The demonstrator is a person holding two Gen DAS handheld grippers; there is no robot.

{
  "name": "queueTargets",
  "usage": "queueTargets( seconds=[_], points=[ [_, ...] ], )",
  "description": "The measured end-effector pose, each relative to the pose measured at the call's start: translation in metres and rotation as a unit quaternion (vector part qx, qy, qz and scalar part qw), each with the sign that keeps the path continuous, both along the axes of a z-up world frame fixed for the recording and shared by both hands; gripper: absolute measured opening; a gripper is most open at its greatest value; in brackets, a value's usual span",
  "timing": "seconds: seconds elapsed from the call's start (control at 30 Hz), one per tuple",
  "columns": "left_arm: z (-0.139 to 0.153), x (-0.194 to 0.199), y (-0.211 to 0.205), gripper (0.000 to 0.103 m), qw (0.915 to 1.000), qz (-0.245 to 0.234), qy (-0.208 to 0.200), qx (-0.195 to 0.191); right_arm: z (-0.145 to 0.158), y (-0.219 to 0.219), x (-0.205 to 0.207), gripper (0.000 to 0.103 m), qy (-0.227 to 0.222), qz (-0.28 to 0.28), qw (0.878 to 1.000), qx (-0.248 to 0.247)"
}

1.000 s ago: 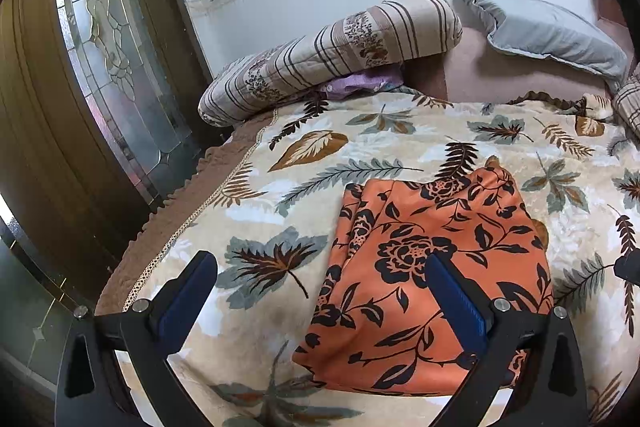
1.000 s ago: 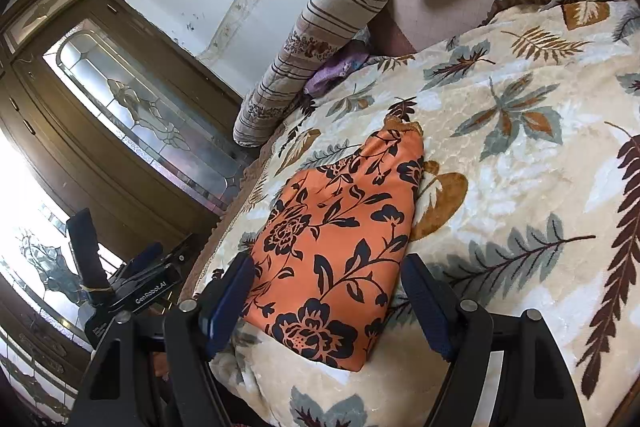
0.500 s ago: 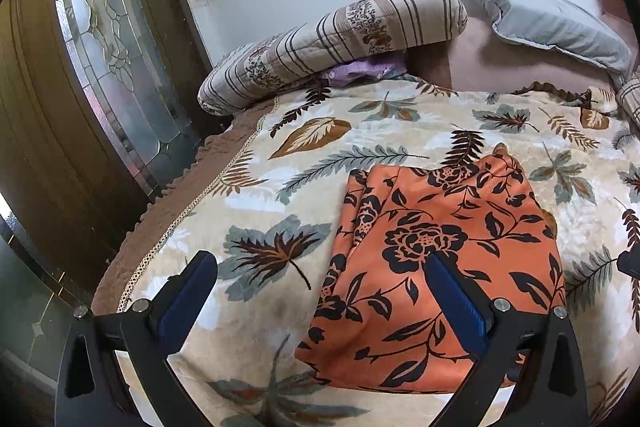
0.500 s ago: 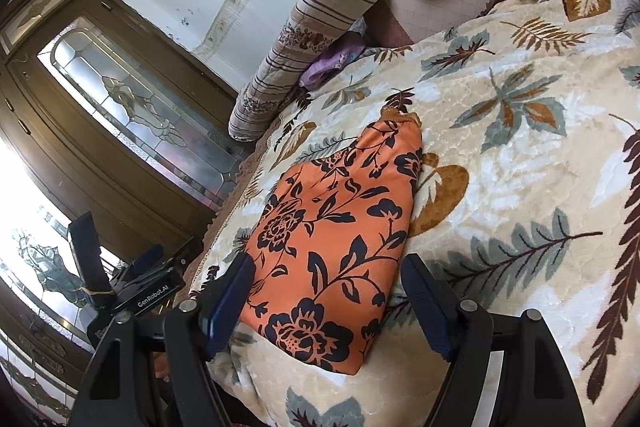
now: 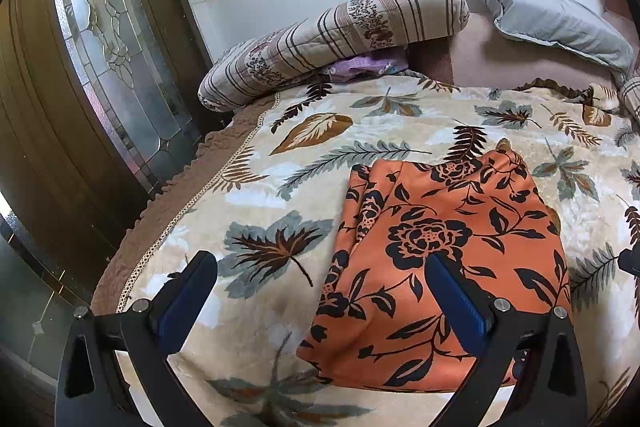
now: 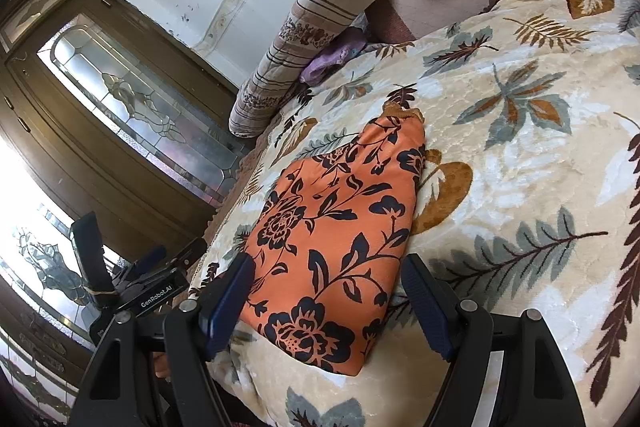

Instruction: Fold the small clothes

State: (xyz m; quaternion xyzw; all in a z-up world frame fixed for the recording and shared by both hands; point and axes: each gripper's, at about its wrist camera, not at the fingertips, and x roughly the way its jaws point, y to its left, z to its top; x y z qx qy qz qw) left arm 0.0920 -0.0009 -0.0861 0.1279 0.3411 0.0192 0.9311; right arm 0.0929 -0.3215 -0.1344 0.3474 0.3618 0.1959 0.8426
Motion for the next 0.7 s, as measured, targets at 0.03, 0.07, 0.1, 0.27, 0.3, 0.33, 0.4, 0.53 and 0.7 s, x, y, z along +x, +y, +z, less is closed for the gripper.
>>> queueTargets(
  seconds=[0.03, 0.07, 0.1, 0.27, 0.3, 0.33, 0.4, 0.53, 0.7],
  points=[
    [0.000, 0.000, 0.000, 0.103, 1.0000, 0.000, 0.000, 0.000, 0.000, 0.000, 0.000, 0.079, 0.000, 0.000, 1.000, 0.001],
    [0.000, 0.000, 0.000, 0.103, 1.0000, 0.000, 0.000, 0.000, 0.000, 0.000, 0.000, 0.079, 0.000, -0.001, 1.000, 0.001],
    [0.000, 0.000, 0.000, 0.103, 1.0000, 0.000, 0.000, 0.001, 0.000, 0.000, 0.000, 0.079, 0.000, -0.001, 1.000, 0.002],
    [-0.002, 0.000, 0.002, 0.103, 1.0000, 0.001, 0.001, 0.000, 0.000, 0.002, 0.000, 0.079, 0.001, 0.000, 1.000, 0.000],
    [-0.002, 0.000, 0.002, 0.103, 1.0000, 0.001, 0.001, 0.000, 0.000, 0.002, 0.000, 0.079, 0.001, 0.000, 1.000, -0.001],
    [-0.003, 0.000, 0.003, 0.103, 1.0000, 0.002, 0.001, -0.002, -0.001, 0.003, 0.000, 0.079, 0.001, 0.000, 1.000, -0.001],
    [-0.004, 0.001, 0.004, 0.103, 1.0000, 0.002, 0.002, -0.004, -0.001, 0.003, 0.000, 0.079, 0.003, 0.000, 1.000, -0.003],
    [-0.010, 0.004, 0.008, 0.103, 0.9999, 0.002, 0.007, -0.008, -0.004, 0.006, 0.002, 0.079, 0.009, 0.000, 1.000, -0.007],
    [-0.020, 0.011, 0.014, 0.103, 0.9998, -0.001, 0.014, -0.015, -0.011, 0.011, 0.011, 0.079, 0.021, 0.001, 1.000, -0.007]
  ],
)
